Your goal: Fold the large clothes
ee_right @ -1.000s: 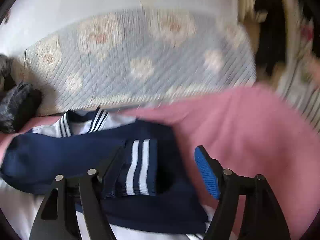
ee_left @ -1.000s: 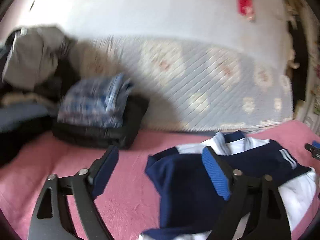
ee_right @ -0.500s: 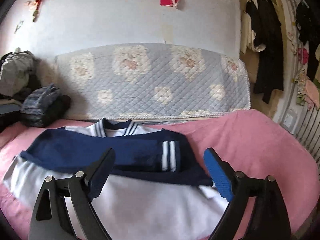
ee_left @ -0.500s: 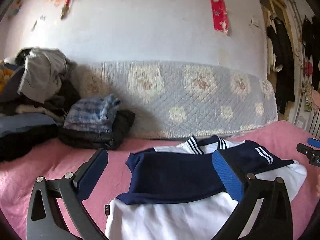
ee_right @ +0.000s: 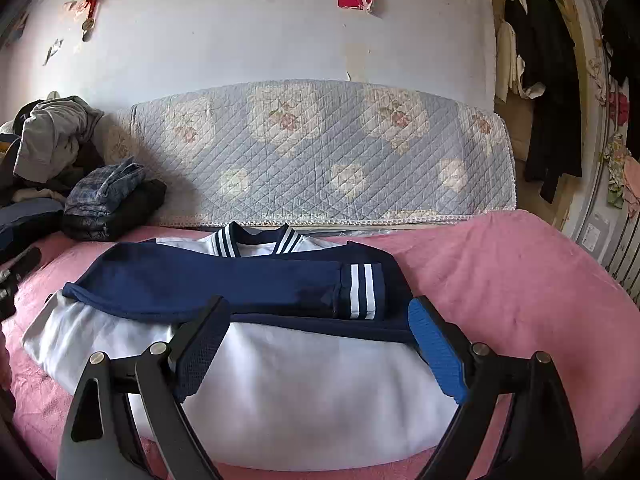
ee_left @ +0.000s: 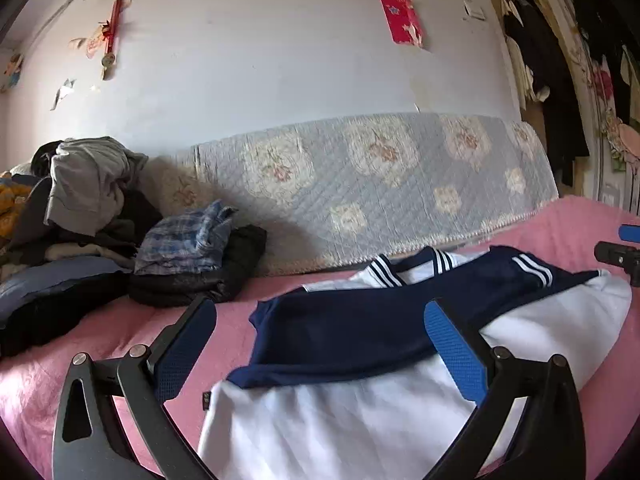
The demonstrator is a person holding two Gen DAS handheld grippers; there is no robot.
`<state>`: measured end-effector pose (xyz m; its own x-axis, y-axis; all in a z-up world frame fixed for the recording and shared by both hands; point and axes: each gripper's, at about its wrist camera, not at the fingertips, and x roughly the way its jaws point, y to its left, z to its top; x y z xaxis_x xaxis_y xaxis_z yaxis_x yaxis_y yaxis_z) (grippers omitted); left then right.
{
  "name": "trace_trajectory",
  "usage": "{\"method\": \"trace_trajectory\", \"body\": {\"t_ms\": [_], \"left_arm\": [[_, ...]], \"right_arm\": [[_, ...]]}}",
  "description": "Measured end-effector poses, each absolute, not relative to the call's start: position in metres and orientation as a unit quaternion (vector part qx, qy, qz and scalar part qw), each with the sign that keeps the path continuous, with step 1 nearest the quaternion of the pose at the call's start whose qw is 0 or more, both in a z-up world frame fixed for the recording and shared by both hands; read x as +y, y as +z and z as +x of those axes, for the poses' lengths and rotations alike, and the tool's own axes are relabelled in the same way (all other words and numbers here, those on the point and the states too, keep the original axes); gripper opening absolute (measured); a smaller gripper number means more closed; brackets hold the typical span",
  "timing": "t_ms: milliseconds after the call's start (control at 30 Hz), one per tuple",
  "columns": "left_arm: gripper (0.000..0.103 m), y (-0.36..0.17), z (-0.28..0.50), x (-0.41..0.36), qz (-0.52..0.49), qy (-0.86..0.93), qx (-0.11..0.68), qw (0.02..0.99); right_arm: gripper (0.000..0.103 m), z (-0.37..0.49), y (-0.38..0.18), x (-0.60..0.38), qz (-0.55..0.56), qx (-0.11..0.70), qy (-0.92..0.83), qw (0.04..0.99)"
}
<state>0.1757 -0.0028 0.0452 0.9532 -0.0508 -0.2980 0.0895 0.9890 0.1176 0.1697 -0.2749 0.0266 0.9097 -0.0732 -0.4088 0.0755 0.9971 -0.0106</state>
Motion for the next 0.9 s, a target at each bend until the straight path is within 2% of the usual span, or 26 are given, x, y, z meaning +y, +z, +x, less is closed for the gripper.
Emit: {"method": "trace_trajectory", "body": {"t_ms": [133,200,267,433,700,800,900], "left_arm": [[0.103,0.035,0.178,-0.006,0.045,-0.086,0.203,0.974],[0.103,0.027,0.178,-0.016,0.079,-0.077,0.217,0.97],[0.103,0.014,0.181,-0.03,0.125,-0.064,0.233,0.962],[0.103,-0.022,0.187,-0.053,0.181,-0.102,0.321,0.924],[0.103,-0.053,0.168,-0.081,0.239,-0.171,0.378,0.878],[0.103,-0.071,0.166,-0.092,0.302,-0.154,0.381,0.86],[0.103,-0.069,0.173,-0.086,0.267,-0.147,0.392,0.868]], "right_arm": [[0.092,0.176,0.019,-0.274,0.001,0.232,-0.022,0.972],[0.092,0.183,0.011,-0.272,-0.017,0.264,-0.004,0.964],[0.092,0.199,-0.011,-0.264,-0.083,0.332,-0.017,0.94],[0.092,0.209,-0.056,-0.246,-0.153,0.4,0.017,0.904],[0.092,0.178,-0.074,-0.213,-0.217,0.398,0.095,0.886],[0.092,0.177,-0.085,-0.205,-0.244,0.399,0.075,0.881],[0.092,0.178,-0.087,-0.204,-0.242,0.389,0.061,0.887]]}}
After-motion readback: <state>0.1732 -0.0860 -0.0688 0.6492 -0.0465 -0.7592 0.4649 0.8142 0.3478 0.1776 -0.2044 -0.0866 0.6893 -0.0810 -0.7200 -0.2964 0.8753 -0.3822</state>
